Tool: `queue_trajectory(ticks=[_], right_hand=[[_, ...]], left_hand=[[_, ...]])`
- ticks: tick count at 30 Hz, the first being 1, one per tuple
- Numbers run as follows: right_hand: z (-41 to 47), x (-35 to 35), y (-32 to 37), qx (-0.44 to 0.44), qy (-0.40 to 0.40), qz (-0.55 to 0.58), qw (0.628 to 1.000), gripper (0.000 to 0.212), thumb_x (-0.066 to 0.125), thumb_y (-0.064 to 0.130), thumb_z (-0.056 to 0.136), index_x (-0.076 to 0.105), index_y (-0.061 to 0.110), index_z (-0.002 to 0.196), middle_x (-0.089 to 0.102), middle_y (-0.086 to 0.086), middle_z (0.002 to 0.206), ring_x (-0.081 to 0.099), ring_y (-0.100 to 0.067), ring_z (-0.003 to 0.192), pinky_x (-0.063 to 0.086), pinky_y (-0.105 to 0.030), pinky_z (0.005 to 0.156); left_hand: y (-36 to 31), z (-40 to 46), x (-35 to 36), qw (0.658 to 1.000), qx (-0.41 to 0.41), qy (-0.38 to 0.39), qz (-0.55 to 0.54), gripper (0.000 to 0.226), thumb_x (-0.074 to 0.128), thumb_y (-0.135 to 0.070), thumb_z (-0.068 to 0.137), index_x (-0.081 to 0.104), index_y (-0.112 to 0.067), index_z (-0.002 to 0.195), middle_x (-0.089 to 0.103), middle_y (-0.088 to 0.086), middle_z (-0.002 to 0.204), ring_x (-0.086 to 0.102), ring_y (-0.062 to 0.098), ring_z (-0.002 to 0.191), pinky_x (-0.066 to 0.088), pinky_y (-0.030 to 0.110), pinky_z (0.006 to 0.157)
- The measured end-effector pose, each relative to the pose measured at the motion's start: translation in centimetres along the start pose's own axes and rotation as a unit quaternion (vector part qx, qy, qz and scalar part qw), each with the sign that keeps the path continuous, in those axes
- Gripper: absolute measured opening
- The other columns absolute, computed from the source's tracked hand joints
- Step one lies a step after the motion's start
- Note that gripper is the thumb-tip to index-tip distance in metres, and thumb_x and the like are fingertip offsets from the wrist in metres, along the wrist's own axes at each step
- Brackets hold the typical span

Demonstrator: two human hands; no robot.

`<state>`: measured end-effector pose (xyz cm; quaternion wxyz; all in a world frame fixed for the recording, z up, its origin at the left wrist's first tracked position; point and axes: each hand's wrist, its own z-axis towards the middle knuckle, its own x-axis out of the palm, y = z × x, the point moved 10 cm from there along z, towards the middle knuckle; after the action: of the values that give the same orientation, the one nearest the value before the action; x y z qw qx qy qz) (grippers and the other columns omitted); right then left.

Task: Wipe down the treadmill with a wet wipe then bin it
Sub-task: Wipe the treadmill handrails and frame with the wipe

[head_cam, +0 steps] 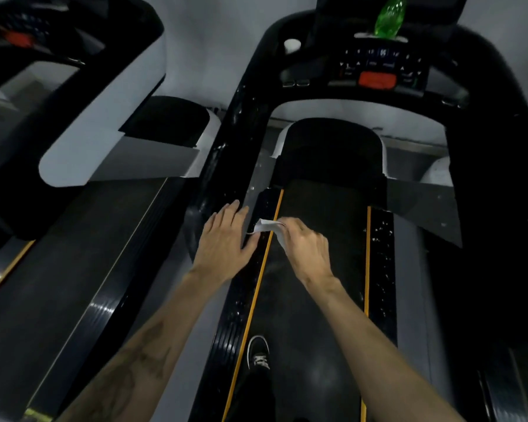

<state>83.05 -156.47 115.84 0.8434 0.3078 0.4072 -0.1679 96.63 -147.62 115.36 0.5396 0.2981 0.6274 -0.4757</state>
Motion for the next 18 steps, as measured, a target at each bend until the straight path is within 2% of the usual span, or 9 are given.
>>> queue_trajectory(ticks=[2,4,8,13,18], right_hand=[[3.1,0.5,-0.5,0.001,-0.013,0.002,1.0,0.014,0.063,0.023,0.103,0.07,0.013,0.109,0.075,-0.004,0.095,0.07,-0.026,0.058,0.053,-0.036,0.043],[6.3,0.9,-0.9,-0.001,-0.029,0.012,1.0,0.026,0.051,0.029,0.105,0.071,0.013,0.109,0.076,-0.004,0.096,0.071,-0.025,0.061,0.054,-0.036,0.044],[11.6,2.3,-3.0,0.024,-0.03,0.043,0.998,0.043,0.036,0.039,0.106,0.071,0.014,0.109,0.075,-0.003,0.096,0.072,-0.025,0.067,0.057,-0.04,0.05],[19.0,5.1,-6.0,0.021,-0.018,0.068,0.997,0.044,0.036,0.043,0.104,0.071,0.017,0.106,0.075,-0.002,0.093,0.072,-0.026,0.067,0.057,-0.041,0.053],[27.2,8.0,-8.1,-0.031,-0.011,0.089,0.995,0.042,0.038,0.04,0.104,0.072,0.016,0.105,0.076,0.0,0.092,0.073,-0.022,0.067,0.058,-0.039,0.051]], left_hand=[[0.4,3.0,-1.1,1.0,0.004,-0.01,-0.003,0.066,0.045,-0.051,0.103,0.038,-0.012,0.156,0.035,0.01,0.163,0.031,0.028,0.152,0.024,0.044,0.124],[1.0,6.2,-2.2,1.0,-0.001,-0.025,-0.011,0.064,0.049,-0.049,0.103,0.039,-0.012,0.155,0.036,0.01,0.162,0.033,0.028,0.151,0.024,0.043,0.123],[2.5,11.5,-2.8,0.999,-0.019,-0.034,-0.005,0.067,0.045,-0.053,0.101,0.042,-0.011,0.153,0.038,0.011,0.161,0.035,0.027,0.15,0.024,0.041,0.123],[4.4,18.0,-2.8,0.998,-0.054,-0.041,0.006,0.076,0.03,-0.062,0.097,0.045,-0.011,0.151,0.042,0.013,0.159,0.039,0.031,0.147,0.027,0.046,0.122],[6.0,25.1,-2.2,0.992,-0.108,-0.058,0.004,0.08,0.03,-0.063,0.093,0.045,-0.01,0.151,0.042,0.014,0.159,0.04,0.031,0.147,0.029,0.047,0.121]])
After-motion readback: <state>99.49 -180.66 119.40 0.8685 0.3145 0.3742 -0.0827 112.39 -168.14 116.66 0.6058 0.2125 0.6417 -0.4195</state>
